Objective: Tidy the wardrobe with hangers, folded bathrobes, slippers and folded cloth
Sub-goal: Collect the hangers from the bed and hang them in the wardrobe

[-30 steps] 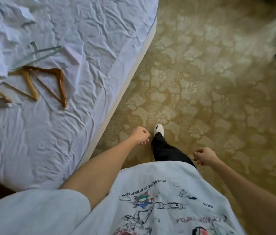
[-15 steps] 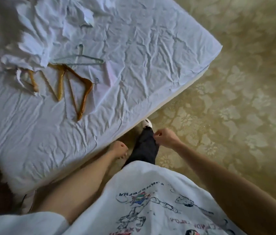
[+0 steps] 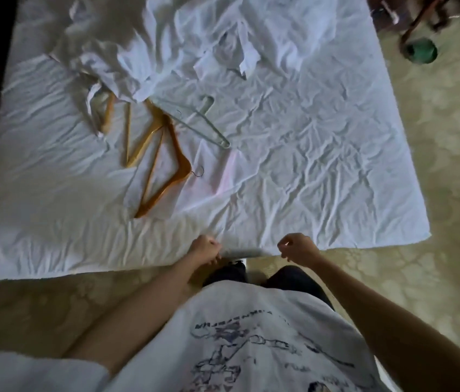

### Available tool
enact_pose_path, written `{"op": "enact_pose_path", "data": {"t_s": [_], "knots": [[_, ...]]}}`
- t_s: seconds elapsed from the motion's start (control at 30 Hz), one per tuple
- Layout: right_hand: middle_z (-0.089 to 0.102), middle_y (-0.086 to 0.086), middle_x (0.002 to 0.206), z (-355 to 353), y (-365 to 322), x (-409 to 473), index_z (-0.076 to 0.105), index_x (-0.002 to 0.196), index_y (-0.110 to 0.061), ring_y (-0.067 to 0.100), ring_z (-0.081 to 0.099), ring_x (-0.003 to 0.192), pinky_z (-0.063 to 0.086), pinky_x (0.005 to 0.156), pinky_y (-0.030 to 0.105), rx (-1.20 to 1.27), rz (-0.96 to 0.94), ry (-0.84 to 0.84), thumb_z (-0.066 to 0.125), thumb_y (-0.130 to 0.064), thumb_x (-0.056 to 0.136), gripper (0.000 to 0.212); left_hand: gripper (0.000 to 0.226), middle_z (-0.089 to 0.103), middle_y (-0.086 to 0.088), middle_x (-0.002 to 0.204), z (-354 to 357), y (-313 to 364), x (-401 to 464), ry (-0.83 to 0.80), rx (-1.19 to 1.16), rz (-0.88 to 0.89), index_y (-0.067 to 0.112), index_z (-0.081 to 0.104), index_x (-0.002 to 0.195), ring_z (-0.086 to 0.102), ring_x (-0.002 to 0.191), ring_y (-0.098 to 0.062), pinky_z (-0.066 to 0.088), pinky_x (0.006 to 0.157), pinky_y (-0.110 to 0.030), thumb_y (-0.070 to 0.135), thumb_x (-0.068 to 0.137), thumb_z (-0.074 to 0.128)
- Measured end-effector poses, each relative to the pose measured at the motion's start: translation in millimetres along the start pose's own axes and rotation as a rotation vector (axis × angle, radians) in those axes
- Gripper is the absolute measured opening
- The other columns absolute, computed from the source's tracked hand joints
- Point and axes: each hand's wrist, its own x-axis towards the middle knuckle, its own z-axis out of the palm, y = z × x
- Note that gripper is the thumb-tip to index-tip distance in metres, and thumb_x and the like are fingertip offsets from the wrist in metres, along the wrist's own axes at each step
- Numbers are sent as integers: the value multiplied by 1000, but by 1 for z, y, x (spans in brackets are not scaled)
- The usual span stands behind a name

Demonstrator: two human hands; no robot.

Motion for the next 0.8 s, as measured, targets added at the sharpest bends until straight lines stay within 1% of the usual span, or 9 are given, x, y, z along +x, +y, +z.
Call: {"op": "enact_pose_path", "data": {"t_s": [0.13,0.27,0.37,0.5,0.57,0.67,0.7,0.73,0.8], "knots": [[73,2,73,-53,11,43,71,93,-12,12,65,57,45,50,17,-105,51,-72,60,-17,90,13,21,71,-5,76,-1,54,18,40,-165,-13,10,69,87,65,61,-18,53,54,-29,24,96,55],[71,6,72,-84,-10,92,71,98,-4,13,62,54,45,46,16,-180,18,-167,60,-13,91,16,22,71,-3,78,-10,77,28,116,-295,-64,9,71,96,63,60,-13,47,50,-21,22,98,54],[71,9,73,-100,-50,128,72,95,-1,11,61,51,43,42,13,-201,-67,-254,59,-9,91,15,20,72,-4,77,-17,78,33,189,-420,-153,9,71,95,63,58,-14,49,50,-21,19,97,54],[69,8,68,-106,-112,191,72,92,-1,9,60,44,45,42,15,-151,-133,-287,60,-5,92,13,16,72,-5,75,-27,74,55,263,-567,-291,7,71,90,61,54,-15,49,48,-22,17,93,58],[69,8,67,-102,-147,226,72,95,1,10,60,45,47,44,17,-112,-166,-306,61,-6,92,13,18,72,-5,73,-39,71,79,301,-563,-326,6,72,89,63,54,-15,50,49,-22,17,92,57],[69,8,70,-92,-201,277,72,97,-2,17,59,55,48,52,23,-16,-97,-295,61,-11,92,16,22,75,-8,78,-63,69,124,351,-514,-360,5,72,87,65,52,-15,52,49,-22,15,90,53],[70,10,74,-87,-218,296,73,95,-2,19,60,57,50,56,26,28,-81,-264,61,-13,91,17,23,75,-12,84,-76,69,141,378,-524,-374,4,73,90,68,57,-18,56,54,-24,15,91,52],[73,13,79,-81,-233,317,74,92,-3,22,63,61,52,60,29,54,-90,-216,62,-17,89,18,25,76,-16,92,-89,69,159,418,-531,-394,4,73,96,71,69,-24,59,64,-29,16,92,52],[75,18,94,-69,-257,358,76,92,-6,32,70,82,57,76,34,-49,-138,-87,60,-24,83,26,37,72,-17,109,-115,62,196,502,-465,-417,5,72,107,69,101,-34,55,86,-37,31,94,49]]}}
